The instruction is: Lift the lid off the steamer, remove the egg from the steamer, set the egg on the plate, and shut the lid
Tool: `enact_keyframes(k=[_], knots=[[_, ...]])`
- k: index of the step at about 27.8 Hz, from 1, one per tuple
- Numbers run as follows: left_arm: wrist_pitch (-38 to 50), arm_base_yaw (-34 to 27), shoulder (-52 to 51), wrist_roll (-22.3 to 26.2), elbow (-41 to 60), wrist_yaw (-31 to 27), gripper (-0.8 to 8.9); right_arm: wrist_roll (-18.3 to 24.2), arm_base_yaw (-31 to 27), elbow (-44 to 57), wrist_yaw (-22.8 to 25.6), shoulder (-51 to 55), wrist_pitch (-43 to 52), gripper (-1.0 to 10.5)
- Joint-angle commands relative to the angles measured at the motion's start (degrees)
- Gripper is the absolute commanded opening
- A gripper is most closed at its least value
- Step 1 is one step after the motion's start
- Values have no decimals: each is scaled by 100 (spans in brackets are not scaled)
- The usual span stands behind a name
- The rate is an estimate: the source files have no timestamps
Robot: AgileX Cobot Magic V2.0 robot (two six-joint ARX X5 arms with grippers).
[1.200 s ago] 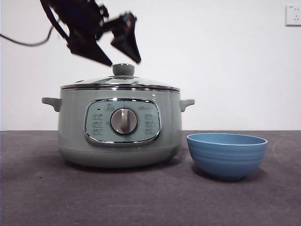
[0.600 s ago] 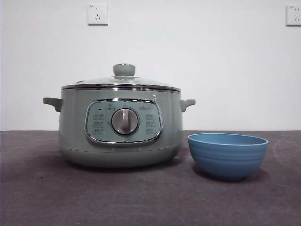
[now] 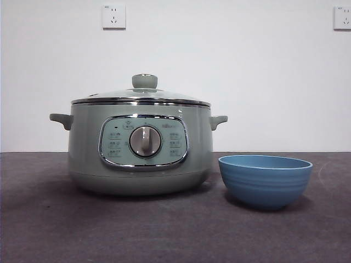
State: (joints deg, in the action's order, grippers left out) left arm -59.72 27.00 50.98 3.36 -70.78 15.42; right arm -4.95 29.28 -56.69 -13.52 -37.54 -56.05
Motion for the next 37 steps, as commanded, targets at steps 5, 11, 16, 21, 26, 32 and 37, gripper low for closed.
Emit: enact_keyframes(k=[5, 11, 16, 21, 26, 32, 37], knots=[[-55, -4, -7, -55, 11, 7, -8, -15, 13, 15, -11, 4, -11, -11], [-50, -4, -2, -55, 11, -15, -8, -13, 13, 15, 15, 4, -9, 1], [-50, -4, -2, -52, 11, -17, -3, -13, 13, 15, 15, 7, -11, 1], [-39, -4, -2, -55, 11, -17, -3, -13, 13, 15, 15, 7, -9, 1], [-39, -4, -2, -55, 11, -26, -3, -13, 13, 15, 15, 7, -9, 1], [363, -70, -11, 321, 15, -474, -3, -13, 13, 15, 15, 7, -9, 2], [2260, -885, -483, 949, 216, -457, -3, -13, 13, 15, 13, 7, -11, 1]])
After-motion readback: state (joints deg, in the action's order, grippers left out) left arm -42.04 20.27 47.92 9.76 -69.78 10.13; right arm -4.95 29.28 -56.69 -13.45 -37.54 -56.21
